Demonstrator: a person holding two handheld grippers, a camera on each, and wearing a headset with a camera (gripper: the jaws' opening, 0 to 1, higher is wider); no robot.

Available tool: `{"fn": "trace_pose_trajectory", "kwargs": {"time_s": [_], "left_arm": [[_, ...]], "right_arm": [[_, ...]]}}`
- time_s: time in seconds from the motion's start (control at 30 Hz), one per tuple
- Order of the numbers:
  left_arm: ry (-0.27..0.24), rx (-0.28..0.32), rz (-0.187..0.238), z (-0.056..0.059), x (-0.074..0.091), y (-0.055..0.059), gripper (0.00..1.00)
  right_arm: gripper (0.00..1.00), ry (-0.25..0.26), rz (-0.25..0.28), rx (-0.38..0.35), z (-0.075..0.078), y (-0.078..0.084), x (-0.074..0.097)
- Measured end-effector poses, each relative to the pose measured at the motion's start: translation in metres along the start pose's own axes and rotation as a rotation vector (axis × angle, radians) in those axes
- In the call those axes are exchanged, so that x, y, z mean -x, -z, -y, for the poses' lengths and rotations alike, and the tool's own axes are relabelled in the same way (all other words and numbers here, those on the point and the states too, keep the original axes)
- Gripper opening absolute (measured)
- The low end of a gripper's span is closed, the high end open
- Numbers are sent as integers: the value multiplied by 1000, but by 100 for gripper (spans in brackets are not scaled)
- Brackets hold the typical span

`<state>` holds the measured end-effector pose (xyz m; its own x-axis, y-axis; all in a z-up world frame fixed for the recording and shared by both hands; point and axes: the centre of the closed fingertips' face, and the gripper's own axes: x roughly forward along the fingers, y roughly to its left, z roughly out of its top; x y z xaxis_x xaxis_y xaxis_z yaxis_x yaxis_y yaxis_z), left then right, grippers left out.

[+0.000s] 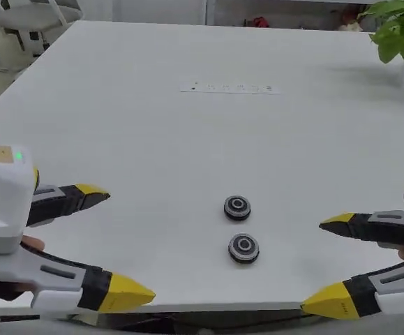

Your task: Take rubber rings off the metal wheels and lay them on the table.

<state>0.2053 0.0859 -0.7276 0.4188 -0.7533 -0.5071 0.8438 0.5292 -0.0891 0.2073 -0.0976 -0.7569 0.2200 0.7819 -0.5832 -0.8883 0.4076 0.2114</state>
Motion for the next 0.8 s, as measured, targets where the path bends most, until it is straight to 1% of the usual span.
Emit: {"fn": "trace_pose_trajectory", "kwargs": {"time_s": [0.1,0.23,0.33,0.47,0.6,0.7,0.77,0.8], "left_arm": [[16,-12,-7,2,-3,-1,100],[33,-31,-10,3,-7,-3,100],[55,-39,-33,5,-10,-2,100],[72,-74,-53,6,-12,-2,100],[81,-107,-52,7,-13,-5,100],[91,-125,-40,10,-16,-10,100],[89,-147,-37,11,-20,-13,100],[88,-171,-41,11,-21,-15,100]], "right_arm": [[88,-10,1,6,1,-1,-1],[87,-23,19,17,3,-5,-2],[86,-25,45,28,6,-11,-2],[84,-33,63,51,8,-16,-3],[82,-45,94,65,10,-24,-1],[82,-61,117,77,10,-31,2],[82,-78,152,60,10,-37,5],[81,-82,170,50,11,-40,7]]}}
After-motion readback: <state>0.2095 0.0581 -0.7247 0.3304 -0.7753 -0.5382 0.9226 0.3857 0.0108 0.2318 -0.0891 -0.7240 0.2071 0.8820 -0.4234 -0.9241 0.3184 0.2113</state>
